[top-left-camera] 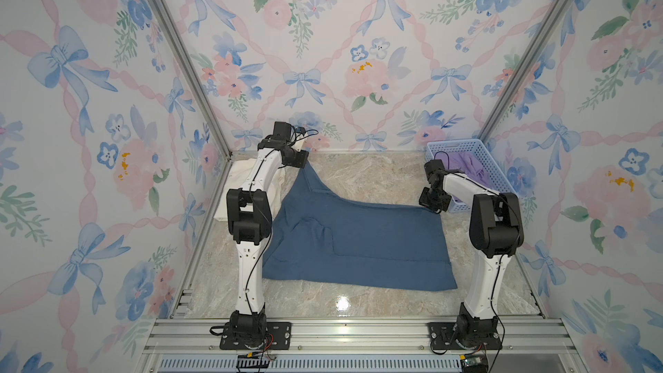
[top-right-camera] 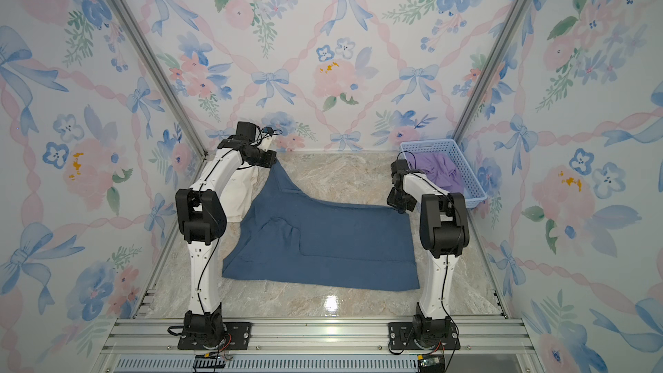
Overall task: Fold and stack t-shirts
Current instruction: Fold the T-shirt.
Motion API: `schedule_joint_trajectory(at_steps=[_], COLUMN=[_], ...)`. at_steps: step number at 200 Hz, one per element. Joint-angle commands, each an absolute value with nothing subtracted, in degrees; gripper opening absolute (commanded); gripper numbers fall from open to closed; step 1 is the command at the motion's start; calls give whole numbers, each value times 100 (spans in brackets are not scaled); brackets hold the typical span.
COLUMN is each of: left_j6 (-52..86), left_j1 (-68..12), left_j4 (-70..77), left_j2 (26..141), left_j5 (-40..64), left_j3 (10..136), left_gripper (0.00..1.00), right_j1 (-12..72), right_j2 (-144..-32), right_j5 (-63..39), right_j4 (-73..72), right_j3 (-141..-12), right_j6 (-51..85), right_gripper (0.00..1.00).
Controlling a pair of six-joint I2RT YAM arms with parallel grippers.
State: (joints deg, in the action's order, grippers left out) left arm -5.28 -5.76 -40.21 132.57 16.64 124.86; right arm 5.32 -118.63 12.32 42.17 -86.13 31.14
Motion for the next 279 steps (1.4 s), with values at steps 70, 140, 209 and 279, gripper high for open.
schedule_joint_trajectory(at_steps=[70, 140, 209, 279], left_j6=[-543, -745, -1101, -1041], left_j1=[-518, -644, -1103, -1241], left_j4=[-3977, -4099, -4651, -4952], left_j2=[11719, 9906, 8488, 7749], left_j5=[2021, 1959, 1289, 1021], left_j3=[10950, 9240, 8106, 7750], left_gripper=[0, 0, 0, 0], right_j1=[797, 809, 782, 803], right_j2=[-10121, -9602, -9642, -9141], right_j5=[1405, 1438, 1371, 1369], right_j4=[4831, 5005, 4818, 4728], right_j3=[-7817, -7648, -7391, -6935], right_j6=[3098, 2929, 2913, 3003], right_gripper=[0, 0, 0, 0])
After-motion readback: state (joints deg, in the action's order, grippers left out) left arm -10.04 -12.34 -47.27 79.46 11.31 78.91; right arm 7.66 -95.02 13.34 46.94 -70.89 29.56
